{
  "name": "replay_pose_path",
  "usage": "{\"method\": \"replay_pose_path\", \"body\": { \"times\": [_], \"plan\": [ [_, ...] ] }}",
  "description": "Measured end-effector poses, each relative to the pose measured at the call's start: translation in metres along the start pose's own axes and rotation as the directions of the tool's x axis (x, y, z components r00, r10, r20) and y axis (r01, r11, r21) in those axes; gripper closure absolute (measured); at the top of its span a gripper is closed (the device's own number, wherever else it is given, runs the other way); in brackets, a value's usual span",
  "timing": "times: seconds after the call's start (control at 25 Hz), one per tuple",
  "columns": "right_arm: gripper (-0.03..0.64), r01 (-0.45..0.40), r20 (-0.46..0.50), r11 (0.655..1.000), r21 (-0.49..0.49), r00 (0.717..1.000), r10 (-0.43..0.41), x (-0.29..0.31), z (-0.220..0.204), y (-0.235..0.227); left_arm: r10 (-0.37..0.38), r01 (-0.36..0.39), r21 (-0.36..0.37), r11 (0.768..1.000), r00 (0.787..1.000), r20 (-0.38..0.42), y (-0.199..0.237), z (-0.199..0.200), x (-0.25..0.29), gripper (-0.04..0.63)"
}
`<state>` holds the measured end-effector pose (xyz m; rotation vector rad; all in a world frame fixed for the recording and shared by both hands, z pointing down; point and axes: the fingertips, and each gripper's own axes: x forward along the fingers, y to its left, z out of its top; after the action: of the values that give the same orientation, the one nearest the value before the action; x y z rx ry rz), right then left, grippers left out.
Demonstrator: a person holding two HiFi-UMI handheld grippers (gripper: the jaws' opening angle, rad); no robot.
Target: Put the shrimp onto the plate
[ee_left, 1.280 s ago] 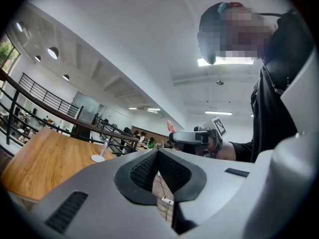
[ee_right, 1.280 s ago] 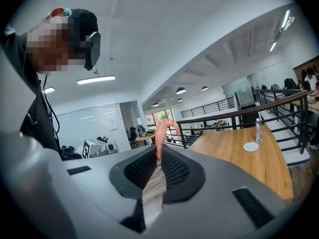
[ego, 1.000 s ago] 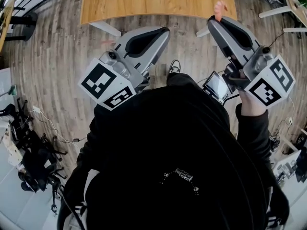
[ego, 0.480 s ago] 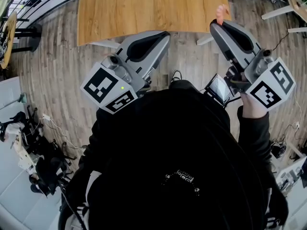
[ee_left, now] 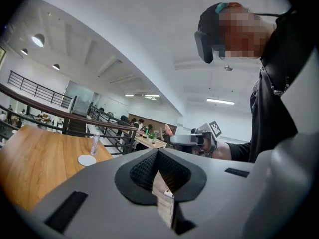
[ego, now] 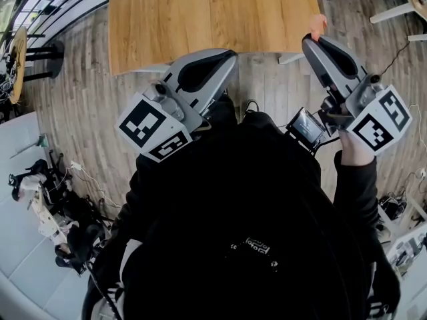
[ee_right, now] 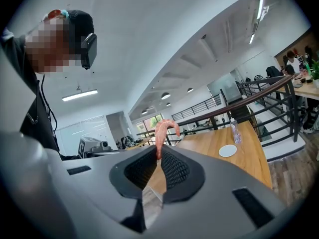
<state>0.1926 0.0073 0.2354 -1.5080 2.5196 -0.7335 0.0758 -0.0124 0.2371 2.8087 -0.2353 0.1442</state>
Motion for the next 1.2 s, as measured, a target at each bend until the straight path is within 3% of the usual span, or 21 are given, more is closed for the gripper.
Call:
{"method": "replay_pose_path", "body": {
  "times": [0.16,0.36,0.56,0.72,1.2],
  "plan": [
    [0.575,0.023,0.023,0.999,-0.028,0.999,-0.023,0.002,0.010,0.007,-0.033,0.033,-0.001,0.999,0.999,0.014,0.004,0.003,0.002,0.591],
    [0.575,0.072,0.048,0.995,-0.065,0.996,-0.069,0.007,0.030,0.014,-0.110,0.108,0.052,0.993,0.993,0.046,0.013,0.031,0.010,0.591],
    [0.575,0.112,0.049,0.991,-0.067,0.993,-0.108,0.037,0.052,-0.031,-0.137,0.134,0.047,0.990,0.989,0.053,0.064,0.044,0.046,0.591],
    [0.575,0.130,0.056,0.988,-0.078,0.990,-0.126,0.045,0.055,-0.030,-0.154,0.151,0.050,0.987,0.987,0.052,0.074,0.046,0.047,0.591],
    [0.575,0.186,0.009,0.978,-0.091,0.983,-0.185,0.153,0.088,-0.061,-0.212,0.212,0.009,0.977,0.976,0.050,0.183,0.071,0.054,0.591]
  ]
}}
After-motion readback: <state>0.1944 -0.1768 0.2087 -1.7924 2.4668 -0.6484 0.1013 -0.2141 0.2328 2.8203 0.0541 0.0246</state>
